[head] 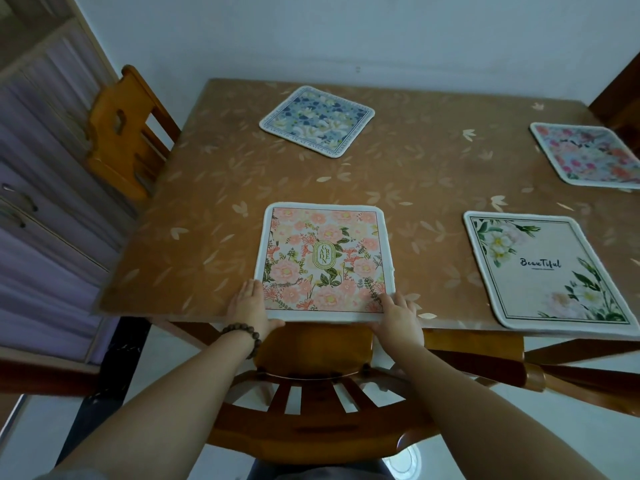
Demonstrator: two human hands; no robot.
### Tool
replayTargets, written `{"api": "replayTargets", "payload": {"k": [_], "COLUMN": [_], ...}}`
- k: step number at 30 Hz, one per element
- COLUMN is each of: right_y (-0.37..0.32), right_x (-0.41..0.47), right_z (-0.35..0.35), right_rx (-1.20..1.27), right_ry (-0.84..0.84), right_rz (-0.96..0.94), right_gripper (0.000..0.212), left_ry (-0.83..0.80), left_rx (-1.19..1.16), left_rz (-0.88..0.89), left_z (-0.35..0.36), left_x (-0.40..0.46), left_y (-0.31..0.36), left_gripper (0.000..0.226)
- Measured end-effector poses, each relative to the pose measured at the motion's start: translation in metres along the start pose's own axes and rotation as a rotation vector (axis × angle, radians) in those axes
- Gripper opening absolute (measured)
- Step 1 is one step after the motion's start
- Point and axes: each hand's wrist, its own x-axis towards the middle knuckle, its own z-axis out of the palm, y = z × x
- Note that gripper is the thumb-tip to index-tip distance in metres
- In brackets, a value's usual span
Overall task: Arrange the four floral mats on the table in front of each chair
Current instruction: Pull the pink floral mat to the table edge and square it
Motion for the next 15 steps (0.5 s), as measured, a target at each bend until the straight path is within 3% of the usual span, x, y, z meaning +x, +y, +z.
{"api": "replayTargets", "payload": {"k": [6,11,15], "right_y": [0.004,-0.009,-0.032], "right_x": [0.0,0.008,0.019], "right_z": [-0.009,-0.026,-0.036], "right_rx": [-0.01,0.009,0.006], "right_ry": [-0.021,0.021,0.051], "right_rz": [-0.035,-0.1,-0.199], "right_gripper": [0.09,0.081,0.074], "left_ry": [0.053,0.169,0.236], "left_rx": [0.007,-0.037,-0.006], "left_rz": [-0.021,-0.093,-0.134], "left_z": [-0.006,-0.027,-0.047], "left_x": [-0.01,-0.018,-0.024], "left_y": [0.003,0.006,-0.004], "left_gripper": [0.116,0.089,0.086]}}
